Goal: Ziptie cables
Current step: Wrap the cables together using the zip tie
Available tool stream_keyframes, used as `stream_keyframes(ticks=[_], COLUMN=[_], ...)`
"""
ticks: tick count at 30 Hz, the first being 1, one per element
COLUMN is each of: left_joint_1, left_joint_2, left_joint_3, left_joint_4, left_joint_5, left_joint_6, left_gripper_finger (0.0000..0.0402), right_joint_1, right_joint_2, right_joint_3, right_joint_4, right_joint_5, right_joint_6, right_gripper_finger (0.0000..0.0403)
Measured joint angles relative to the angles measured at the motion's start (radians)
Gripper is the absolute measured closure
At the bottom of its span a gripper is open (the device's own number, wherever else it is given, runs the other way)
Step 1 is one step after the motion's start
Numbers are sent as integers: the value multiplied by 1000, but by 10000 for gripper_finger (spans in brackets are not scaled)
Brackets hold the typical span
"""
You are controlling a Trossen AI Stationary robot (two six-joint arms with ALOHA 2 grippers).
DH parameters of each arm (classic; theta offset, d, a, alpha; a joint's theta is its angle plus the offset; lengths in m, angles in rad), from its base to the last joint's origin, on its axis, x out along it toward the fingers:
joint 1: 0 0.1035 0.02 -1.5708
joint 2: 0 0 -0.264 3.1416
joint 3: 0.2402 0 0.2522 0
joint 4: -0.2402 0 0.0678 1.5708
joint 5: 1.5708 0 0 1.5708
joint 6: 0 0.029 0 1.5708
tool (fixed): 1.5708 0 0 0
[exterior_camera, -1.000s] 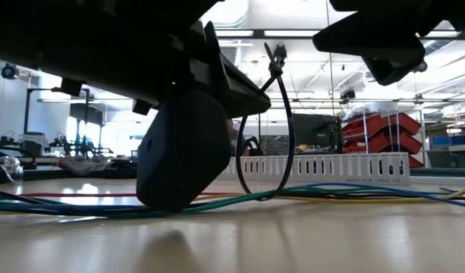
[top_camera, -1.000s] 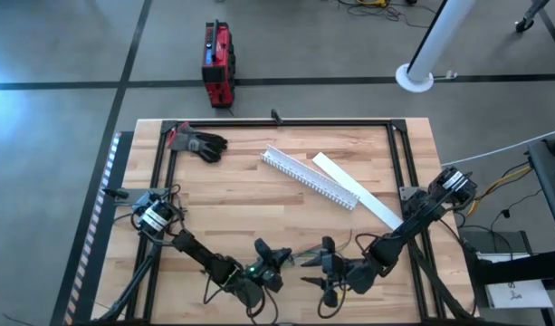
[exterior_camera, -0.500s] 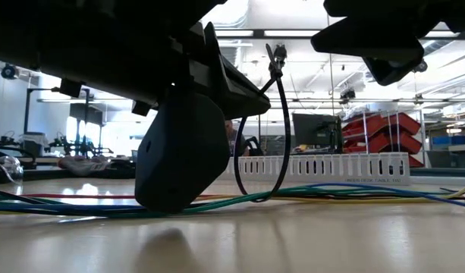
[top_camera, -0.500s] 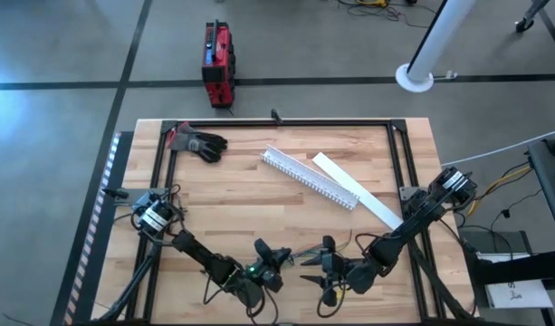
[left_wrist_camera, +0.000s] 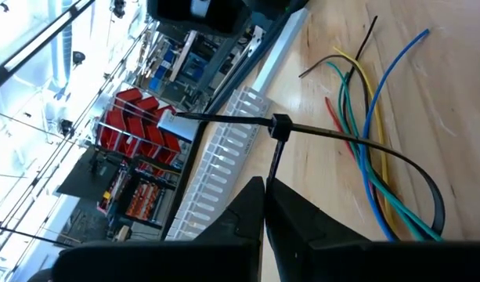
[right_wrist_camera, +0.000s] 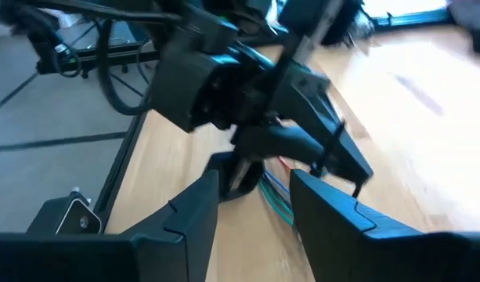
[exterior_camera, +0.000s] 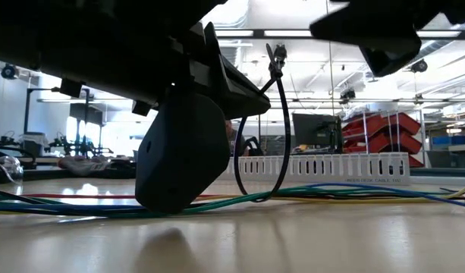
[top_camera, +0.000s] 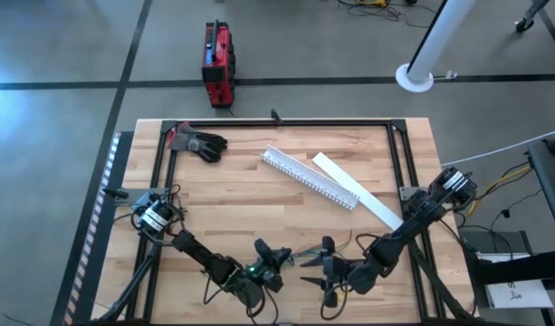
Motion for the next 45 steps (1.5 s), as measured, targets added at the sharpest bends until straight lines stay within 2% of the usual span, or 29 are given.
stream_keyframes(ticks=[7, 17, 28, 39, 45], left_joint_1=[3, 8, 8, 8, 8], left_joint_2=[0, 0, 0, 0, 0], left_joint_3=[0, 0, 0, 0, 0], left_joint_4=[0, -1, -6, -7, -7], left_joint_5=[0, -1, -7, -8, -8], left_joint_6=[-7, -26, -1, 0, 0], left_gripper_finger=[401, 401, 401, 401, 401], right_joint_1=[2, 0, -7, -26, -37], right_joint_2=[3, 52, 77, 86, 92], right_joint_3=[67, 85, 85, 84, 84], right_joint_4=[-40, -116, -121, -124, -126], right_joint_5=[31, 226, 208, 234, 234], right_joint_6=[-123, 9, 145, 175, 173], right_gripper_finger=[225, 222, 222, 246, 243])
